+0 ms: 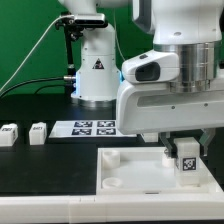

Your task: Assemble one leg

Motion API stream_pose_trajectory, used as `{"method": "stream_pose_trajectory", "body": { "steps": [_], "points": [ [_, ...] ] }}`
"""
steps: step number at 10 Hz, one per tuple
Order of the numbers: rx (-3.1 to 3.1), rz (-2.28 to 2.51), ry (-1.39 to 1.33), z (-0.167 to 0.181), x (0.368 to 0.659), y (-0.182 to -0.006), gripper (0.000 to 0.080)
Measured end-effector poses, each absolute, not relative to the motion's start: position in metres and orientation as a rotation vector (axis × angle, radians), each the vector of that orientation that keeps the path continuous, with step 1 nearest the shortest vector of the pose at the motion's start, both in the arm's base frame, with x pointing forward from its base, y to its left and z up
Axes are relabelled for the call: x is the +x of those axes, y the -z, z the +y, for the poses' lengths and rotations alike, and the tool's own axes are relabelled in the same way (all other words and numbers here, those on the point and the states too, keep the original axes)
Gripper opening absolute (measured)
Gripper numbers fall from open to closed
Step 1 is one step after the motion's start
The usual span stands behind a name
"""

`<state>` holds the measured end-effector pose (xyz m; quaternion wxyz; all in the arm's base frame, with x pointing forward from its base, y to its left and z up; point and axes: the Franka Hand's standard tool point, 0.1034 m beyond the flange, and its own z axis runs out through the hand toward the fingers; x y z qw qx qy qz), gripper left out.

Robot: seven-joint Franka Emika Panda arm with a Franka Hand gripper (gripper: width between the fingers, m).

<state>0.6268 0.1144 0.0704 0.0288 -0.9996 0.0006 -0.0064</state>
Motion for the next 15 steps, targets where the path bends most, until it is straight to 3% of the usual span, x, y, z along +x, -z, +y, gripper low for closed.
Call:
{"method": "stream_pose_trajectory", "body": {
  "steps": [5, 10, 14, 15],
  "points": [
    [-2.827, 1.186, -0.001, 0.1179, 0.6267, -0.0688, 0.0291],
    [-2.324, 1.954, -0.055, 0.1198, 0.628, -0.0678, 0.0292],
    [-2.251, 2.034, -0.065, 0.1199, 0.6282, -0.068, 0.0292],
    [-2.272, 2.009, -0.063, 0.1201, 0.6281, -0.068, 0.0389]
  ]
}}
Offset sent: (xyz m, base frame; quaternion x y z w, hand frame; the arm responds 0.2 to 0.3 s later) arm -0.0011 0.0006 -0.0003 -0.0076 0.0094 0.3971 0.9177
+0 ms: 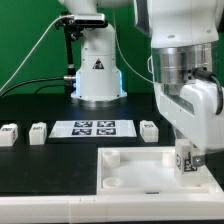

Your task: Assemble one leg

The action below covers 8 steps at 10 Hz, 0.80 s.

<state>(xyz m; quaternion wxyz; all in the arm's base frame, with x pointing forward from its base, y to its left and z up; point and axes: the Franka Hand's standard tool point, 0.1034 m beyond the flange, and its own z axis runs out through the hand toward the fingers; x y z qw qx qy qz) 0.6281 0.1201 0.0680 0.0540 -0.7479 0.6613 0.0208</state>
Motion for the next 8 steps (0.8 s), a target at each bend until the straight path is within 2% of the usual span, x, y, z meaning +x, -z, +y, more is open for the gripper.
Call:
{"method": "stream_pose_trajectory", "body": {
  "steps": [1, 2, 8],
  "points": [
    [-2.402, 1.851, -0.05, 0.1189, 0.6282, -0.0678, 0.0556],
    [-2.534, 1.664, -0.037, 0.1173, 0.6285, -0.0679, 0.062],
    [-3.039, 0.481, -0.037, 0.118, 0.6335, -0.0703, 0.0649]
  ]
}}
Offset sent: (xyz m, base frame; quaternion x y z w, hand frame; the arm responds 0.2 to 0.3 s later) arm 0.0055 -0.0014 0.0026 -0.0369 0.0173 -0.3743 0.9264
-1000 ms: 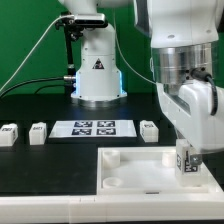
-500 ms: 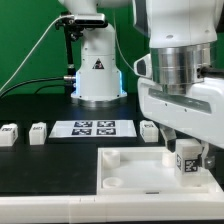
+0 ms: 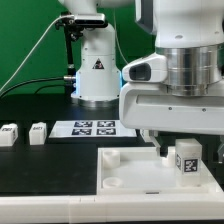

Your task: Assemble one leg

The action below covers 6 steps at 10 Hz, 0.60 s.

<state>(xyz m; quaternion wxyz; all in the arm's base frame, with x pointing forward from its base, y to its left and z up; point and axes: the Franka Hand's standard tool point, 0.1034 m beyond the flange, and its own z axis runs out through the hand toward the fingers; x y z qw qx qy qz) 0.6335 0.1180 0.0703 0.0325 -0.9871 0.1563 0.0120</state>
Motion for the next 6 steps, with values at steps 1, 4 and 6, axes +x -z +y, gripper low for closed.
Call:
{"method": "stream_pose_trajectory", "body": {
  "steps": [1, 4, 6],
  "points": [
    [-3.075, 0.294, -0.025, 0.1179, 0.6339, -0.0709, 0.0649],
    [-3.092, 0.137, -0.017, 0.1165, 0.6343, -0.071, 0.0649],
    [-3.092, 0.137, -0.017, 0.1163, 0.6344, -0.071, 0.0394]
  ]
}}
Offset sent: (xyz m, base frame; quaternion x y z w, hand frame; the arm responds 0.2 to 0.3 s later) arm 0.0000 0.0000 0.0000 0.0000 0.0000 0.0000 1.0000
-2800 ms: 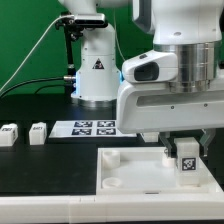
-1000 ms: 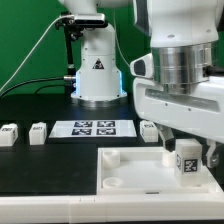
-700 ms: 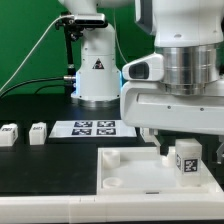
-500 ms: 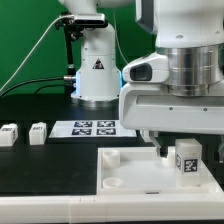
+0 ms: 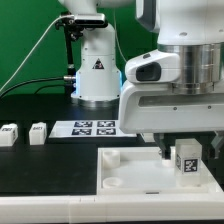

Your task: Assemble one leg

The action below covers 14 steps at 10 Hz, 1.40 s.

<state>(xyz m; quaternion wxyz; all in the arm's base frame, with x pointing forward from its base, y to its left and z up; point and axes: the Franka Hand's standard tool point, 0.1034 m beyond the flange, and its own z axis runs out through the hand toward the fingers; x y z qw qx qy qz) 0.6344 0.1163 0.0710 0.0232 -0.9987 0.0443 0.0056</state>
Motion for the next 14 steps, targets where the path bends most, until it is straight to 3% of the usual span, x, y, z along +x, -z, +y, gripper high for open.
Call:
{"method": "stream_pose_trajectory", "body": {
  "steps": [1, 2, 5, 10, 14],
  "points": [
    [-3.092, 0.137, -0.017, 0.1163, 0.6344, -0.071, 0.0394],
    [-3.092, 0.137, -0.017, 0.1163, 0.6344, -0.071, 0.029],
    [-3.074, 0.362, -0.018, 0.1167, 0.6344, -0.0708, 0.029],
    [-2.737, 1.449, -0.068, 0.1129, 0.6348, -0.0704, 0.0291],
    [-2.362, 2.011, -0.081, 0.1109, 0.6355, -0.071, 0.0292]
  ]
}}
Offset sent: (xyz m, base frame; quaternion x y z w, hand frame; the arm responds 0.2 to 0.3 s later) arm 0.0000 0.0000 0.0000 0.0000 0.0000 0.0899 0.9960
